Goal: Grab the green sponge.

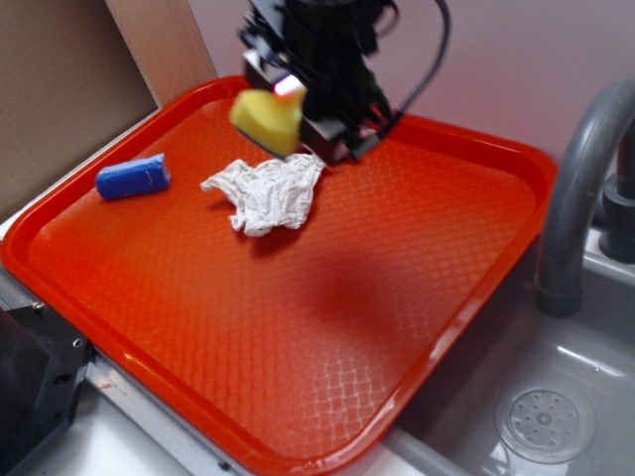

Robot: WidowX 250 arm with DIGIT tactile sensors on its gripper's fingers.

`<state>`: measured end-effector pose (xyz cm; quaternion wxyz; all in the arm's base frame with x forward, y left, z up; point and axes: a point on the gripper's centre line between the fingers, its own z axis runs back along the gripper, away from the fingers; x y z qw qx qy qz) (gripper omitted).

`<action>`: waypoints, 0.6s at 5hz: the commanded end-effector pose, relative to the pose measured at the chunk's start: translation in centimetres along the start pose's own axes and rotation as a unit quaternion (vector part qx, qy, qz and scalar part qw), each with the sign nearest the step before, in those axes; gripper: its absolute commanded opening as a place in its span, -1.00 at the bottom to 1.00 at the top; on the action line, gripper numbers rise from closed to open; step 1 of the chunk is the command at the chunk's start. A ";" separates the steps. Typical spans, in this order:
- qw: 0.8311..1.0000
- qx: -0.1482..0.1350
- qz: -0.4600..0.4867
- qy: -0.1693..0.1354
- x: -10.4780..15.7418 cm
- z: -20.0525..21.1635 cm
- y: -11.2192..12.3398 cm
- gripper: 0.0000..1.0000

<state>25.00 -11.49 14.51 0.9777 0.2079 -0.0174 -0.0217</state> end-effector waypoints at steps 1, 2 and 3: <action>0.992 -0.119 0.005 -0.049 -4.4 4.5 5.7 -1.00; 0.986 -0.157 0.018 -0.061 -6.0 5.4 8.5 -1.00; 0.983 -0.171 0.027 -0.068 -6.6 5.7 9.4 -1.00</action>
